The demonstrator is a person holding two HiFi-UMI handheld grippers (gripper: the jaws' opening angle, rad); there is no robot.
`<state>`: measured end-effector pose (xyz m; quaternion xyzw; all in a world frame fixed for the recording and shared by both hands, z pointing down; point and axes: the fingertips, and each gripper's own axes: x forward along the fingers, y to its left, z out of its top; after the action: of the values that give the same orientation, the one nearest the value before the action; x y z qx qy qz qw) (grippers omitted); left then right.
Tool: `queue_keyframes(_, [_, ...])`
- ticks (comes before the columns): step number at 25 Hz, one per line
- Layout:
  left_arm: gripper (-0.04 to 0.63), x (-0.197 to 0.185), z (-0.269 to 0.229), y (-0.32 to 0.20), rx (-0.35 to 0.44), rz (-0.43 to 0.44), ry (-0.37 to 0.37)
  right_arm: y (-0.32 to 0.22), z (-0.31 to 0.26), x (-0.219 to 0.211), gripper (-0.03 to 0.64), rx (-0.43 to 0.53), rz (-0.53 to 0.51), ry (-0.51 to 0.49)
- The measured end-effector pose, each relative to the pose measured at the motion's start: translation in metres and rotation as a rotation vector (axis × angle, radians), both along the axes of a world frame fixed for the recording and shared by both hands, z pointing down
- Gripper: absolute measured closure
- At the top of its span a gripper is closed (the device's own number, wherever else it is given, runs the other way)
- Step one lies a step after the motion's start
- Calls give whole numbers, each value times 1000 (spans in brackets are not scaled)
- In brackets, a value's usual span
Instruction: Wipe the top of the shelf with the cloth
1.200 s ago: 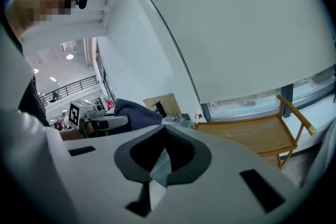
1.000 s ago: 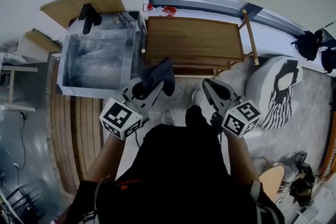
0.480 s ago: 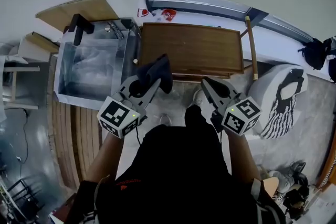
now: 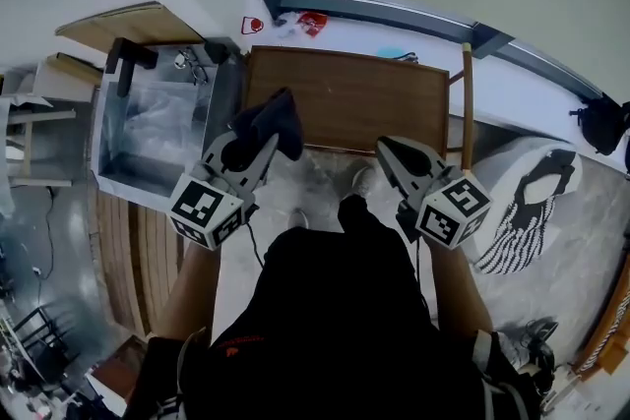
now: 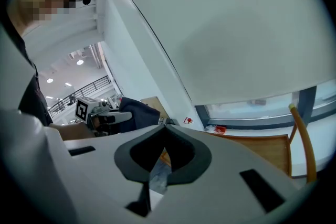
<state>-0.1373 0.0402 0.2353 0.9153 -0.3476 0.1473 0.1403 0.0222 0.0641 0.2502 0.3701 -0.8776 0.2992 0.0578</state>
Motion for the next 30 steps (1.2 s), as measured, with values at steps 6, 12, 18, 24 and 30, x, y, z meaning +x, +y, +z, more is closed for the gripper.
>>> queue_keyframes(6, [555, 19, 11, -40, -25, -80, -55, -36, 10, 43, 612, -28, -40, -12])
queue_keyframes(12, [555, 32, 26, -69, -54, -128, -83, -67, 29, 72, 612, -67, -68, -11])
queue_keyframes(18, [555, 32, 52, -93, -104, -139, -100, -86, 47, 73, 612, -110, -89, -9])
queue_keyframes(24, [555, 23, 77, -124, -143, -117, -89, -101, 67, 70, 612, -155, -69, 19])
queue_keyframes(30, [555, 0, 108, -153, -175, -71, -95, -119, 84, 47, 612, -196, -29, 51])
